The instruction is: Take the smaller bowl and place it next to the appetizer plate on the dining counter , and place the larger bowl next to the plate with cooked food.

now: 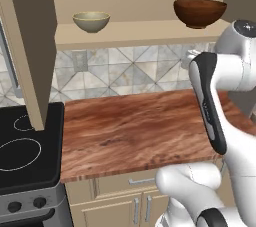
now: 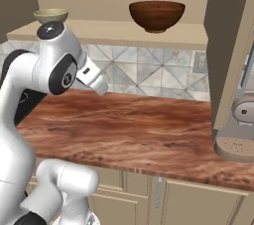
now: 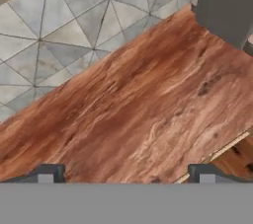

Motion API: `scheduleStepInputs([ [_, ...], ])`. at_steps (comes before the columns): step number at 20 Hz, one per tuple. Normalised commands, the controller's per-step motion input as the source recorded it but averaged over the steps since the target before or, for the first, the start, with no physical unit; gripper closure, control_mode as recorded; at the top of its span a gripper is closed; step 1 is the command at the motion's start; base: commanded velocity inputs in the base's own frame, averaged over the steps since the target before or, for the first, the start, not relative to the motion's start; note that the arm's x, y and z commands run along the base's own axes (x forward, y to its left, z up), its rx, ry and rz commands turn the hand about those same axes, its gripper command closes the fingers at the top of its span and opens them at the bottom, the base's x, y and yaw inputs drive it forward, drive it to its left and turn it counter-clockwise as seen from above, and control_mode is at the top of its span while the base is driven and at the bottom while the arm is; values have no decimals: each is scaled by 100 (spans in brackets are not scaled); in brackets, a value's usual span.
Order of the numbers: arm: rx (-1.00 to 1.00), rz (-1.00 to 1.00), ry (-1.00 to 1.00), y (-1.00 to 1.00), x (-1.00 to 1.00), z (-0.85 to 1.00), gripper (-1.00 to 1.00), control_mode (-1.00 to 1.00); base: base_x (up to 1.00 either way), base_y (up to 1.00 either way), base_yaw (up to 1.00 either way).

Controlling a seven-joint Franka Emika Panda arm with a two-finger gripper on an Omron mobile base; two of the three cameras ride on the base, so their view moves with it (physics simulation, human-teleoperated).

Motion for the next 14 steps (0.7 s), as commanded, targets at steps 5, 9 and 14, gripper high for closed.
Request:
scheduleStepInputs([
  [5, 15, -34, -9, -36, -12, 77, -100, -100, 0, 0, 0],
  [9, 19, -20, -2, -49, -5, 90, -100, -100, 0, 0, 0],
  [14, 19, -10, -7, -42, -5, 73, -100, -100, 0, 0, 0],
])
